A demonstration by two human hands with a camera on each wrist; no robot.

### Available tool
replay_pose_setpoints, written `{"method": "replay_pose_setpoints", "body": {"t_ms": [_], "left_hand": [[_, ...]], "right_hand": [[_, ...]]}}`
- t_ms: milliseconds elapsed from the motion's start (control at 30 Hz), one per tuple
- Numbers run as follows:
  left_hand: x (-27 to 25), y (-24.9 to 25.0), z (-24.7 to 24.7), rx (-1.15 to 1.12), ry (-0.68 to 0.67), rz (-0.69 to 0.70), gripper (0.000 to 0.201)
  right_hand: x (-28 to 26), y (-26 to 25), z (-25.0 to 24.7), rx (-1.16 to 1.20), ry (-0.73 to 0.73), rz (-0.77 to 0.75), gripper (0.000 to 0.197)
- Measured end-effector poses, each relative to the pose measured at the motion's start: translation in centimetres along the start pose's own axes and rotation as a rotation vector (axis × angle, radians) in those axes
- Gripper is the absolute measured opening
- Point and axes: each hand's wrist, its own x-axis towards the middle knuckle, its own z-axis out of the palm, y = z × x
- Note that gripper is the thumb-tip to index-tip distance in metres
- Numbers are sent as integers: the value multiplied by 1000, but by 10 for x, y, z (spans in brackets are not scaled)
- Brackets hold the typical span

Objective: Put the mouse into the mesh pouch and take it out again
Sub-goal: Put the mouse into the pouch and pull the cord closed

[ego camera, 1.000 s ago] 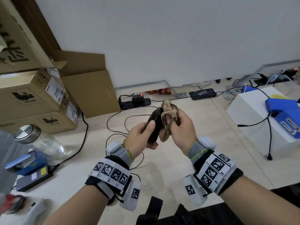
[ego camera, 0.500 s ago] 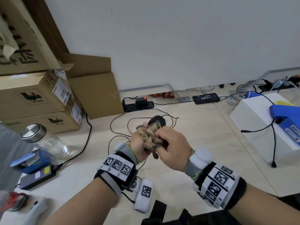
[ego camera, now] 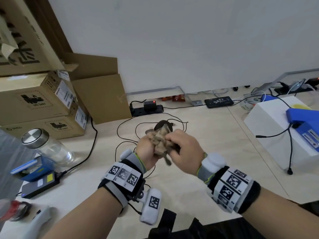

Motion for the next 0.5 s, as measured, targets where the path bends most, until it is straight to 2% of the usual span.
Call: {"method": "replay_pose_setpoints", "body": {"t_ms": [67, 133, 200, 300, 400, 500], "left_hand": [[-3, 4, 1, 28, -2, -38, 39], [-2, 6, 0, 11, -33, -83, 54], [-2, 8, -2, -23, -40, -103, 59], [-1, 12, 4, -91, 16, -126, 58], [1, 11, 13, -226, 45, -85, 55], [-1, 9, 24, -306, -76, -17, 39]], "right_hand": [[8, 13, -10, 7, 91, 140, 24], [16, 17, -22, 167, 194, 397, 14], [20, 15, -33, 291, 275, 467, 21], [17, 5, -43, 386, 346, 308, 35], [10, -4, -33, 280, 281, 131, 33], [1, -7, -10, 123, 171, -3, 53]]}}
